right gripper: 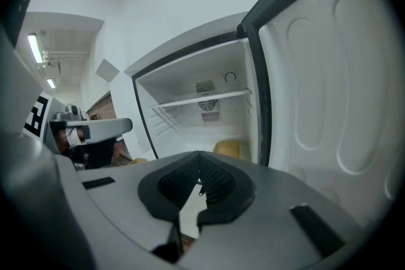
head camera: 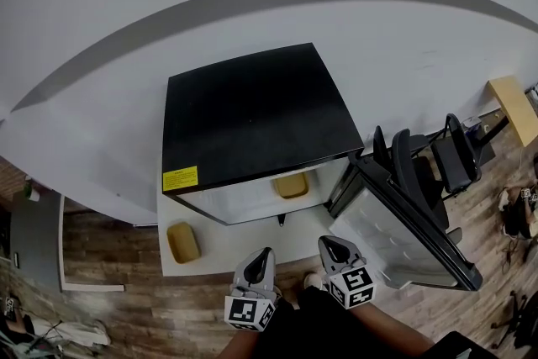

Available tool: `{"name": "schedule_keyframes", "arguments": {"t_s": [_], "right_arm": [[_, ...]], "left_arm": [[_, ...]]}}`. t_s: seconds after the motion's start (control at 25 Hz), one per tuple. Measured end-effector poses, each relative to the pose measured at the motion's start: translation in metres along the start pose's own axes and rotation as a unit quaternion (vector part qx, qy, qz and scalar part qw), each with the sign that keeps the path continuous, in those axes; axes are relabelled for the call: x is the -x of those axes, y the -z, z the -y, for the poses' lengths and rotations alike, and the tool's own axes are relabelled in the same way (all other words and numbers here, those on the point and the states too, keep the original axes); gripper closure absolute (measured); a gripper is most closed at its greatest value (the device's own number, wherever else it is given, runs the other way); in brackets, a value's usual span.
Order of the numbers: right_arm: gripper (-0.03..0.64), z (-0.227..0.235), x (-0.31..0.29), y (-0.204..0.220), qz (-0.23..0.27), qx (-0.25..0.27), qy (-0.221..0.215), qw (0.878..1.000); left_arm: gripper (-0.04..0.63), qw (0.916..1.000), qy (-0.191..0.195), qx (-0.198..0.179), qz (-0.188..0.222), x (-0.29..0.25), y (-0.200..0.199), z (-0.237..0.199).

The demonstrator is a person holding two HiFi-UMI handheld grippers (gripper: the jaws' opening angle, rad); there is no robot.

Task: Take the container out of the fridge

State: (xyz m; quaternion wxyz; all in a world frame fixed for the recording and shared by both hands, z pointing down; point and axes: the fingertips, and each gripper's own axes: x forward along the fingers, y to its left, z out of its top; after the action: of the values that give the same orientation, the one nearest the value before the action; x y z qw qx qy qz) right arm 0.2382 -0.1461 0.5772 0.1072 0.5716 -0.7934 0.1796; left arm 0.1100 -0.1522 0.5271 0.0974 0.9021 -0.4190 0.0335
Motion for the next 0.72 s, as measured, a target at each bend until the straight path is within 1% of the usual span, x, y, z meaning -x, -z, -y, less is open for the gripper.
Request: {"name": "schedule_keyframes", "arguments": {"t_s": [0.16,0.28,0.4,0.6,0.72], "right_arm": [[0.617,0.001,-0.022,-0.004,-0.012,-0.004,0.004,1.0],[0.617,-0.005,-0.036,-0.01,-0.014,-0.006,0.008,1.0],[0.617,-0.004,-0.052,-0.012,-0.018,0.0,0.018,1.0],[0.615,0.001,-0.081,-0.018,-0.024,0.019,0.026,0.999],[0.614,0.009,-0.099,-0.015,-0.033,0.031,0.043,0.998]], "left_arm": [[0.58,1.0,0.002,0.003,0.0,0.001,-0.002,-0.012],[0.58,0.9999,0.007,-0.004,0.008,0.001,-0.008,-0.02],[0.58,0.9998,0.007,0.001,0.019,0.001,-0.015,-0.028],[0.58,0.9997,0.007,0.005,0.025,0.005,-0.016,-0.046],[0.579,0.9995,0.005,0.006,0.029,0.008,-0.017,-0.056]]}}
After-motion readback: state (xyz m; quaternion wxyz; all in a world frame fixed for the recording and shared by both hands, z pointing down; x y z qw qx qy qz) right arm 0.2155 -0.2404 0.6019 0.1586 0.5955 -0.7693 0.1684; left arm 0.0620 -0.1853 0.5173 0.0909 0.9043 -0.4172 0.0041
